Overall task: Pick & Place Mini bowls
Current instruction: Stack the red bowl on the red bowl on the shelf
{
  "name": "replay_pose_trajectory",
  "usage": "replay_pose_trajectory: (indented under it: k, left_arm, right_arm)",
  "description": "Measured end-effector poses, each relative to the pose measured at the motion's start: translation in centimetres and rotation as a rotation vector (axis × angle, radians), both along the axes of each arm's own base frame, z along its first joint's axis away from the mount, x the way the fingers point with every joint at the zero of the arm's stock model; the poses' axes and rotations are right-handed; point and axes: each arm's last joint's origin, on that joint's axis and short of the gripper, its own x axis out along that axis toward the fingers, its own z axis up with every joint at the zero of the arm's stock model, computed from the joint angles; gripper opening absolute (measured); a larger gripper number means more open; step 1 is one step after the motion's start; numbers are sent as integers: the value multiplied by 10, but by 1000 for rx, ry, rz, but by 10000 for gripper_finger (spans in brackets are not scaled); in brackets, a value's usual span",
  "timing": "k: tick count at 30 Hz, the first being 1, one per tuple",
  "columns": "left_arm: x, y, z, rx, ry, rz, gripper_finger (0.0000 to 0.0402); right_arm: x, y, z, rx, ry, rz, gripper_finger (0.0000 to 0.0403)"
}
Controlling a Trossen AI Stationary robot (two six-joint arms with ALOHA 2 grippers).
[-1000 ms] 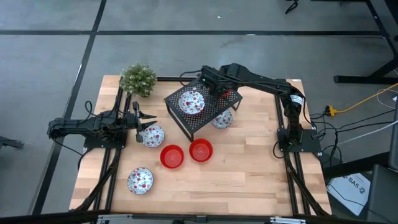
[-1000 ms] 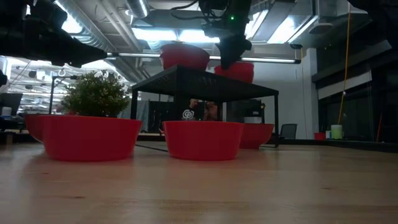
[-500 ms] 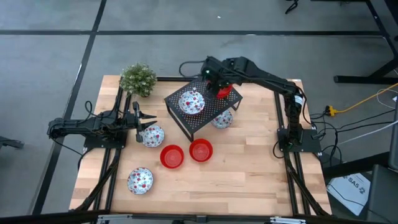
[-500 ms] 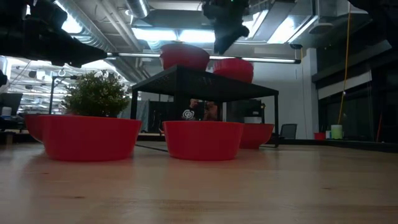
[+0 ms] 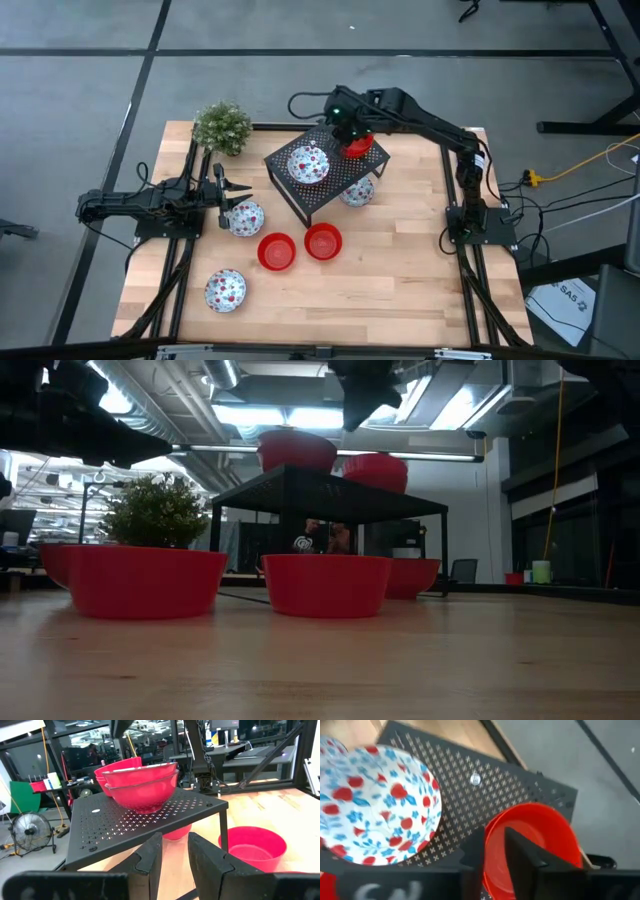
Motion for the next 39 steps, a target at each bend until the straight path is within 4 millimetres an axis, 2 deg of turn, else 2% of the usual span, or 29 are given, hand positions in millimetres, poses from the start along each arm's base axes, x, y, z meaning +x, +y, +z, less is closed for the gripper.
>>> replay_pose_trajectory:
  k: [4,9,15,20,24,32,35,39]
  left_arm:
    - [0,0,0,0,0,0,88]
    - [0,0,0,0,0,0,88]
    - [0,0,0,0,0,0,88]
    - [0,0,0,0,0,0,88]
    - [0,0,0,0,0,0,88]
    - [0,0,0,0,0,0,88]
    - [0,0,0,0,0,0,88]
    - [0,0,0,0,0,0,88]
  right_arm:
    - [5,0,-12,39,21,23,10]
    - [9,-2,-29,58,69,21,17]
    - [11,-8,-47,92,111,-7,4]
    - [11,-8,-52,100,125,-9,16]
    - [10,-8,-43,93,96,-11,15]
    - [4,0,-1,64,-59,19,7]
    - [3,8,11,65,-107,45,19]
    - [7,24,15,134,-151,148,52]
